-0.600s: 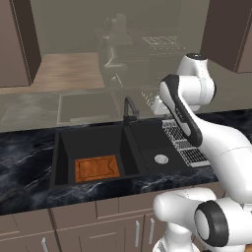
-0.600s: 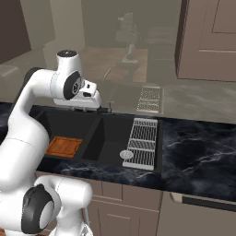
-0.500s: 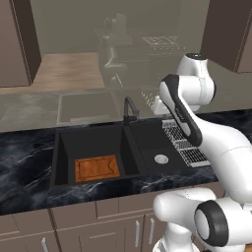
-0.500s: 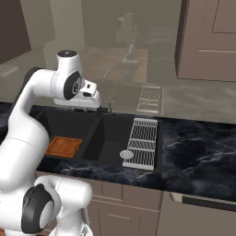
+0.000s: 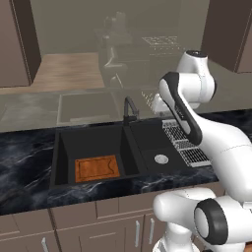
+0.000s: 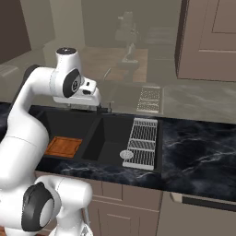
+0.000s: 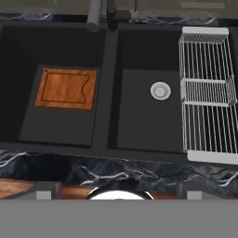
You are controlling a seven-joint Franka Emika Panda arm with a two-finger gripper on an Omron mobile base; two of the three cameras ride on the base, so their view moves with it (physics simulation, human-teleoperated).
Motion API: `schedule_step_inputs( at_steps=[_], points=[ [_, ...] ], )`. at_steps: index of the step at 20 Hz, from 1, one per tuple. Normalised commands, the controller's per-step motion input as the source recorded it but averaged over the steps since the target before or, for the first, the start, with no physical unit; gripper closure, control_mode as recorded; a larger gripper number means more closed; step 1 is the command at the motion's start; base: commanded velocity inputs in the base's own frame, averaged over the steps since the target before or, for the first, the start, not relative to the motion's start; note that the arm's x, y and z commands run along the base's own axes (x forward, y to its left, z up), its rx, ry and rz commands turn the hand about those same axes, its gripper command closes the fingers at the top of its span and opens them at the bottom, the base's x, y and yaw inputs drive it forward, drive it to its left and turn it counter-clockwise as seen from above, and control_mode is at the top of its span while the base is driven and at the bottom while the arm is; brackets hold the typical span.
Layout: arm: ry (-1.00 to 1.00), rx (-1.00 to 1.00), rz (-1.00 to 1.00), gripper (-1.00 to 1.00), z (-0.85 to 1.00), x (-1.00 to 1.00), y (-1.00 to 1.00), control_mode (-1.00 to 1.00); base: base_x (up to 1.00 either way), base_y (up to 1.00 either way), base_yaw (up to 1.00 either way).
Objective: Turn on the sink faucet with hot water and rinse the cutting board for ten seconds, then turn off the faucet. Push the cutting board to reach the water if necessary.
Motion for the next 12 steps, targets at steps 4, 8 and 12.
schedule_step_inputs(
  at_steps=[4,8,12],
  points=[
    [-0.04,0.00,0.00,-1.00,0.22,0.00,0.15,-1.00,0.00,0.00,0.00],
    [-0.03,0.00,0.00,-1.00,0.20,0.00,0.26,-1.00,0.00,0.00,0.00],
    [0.00,0.00,0.00,-1.00,0.16,0.02,0.33,-1.00,0.00,0.00,0.00]
  ],
)
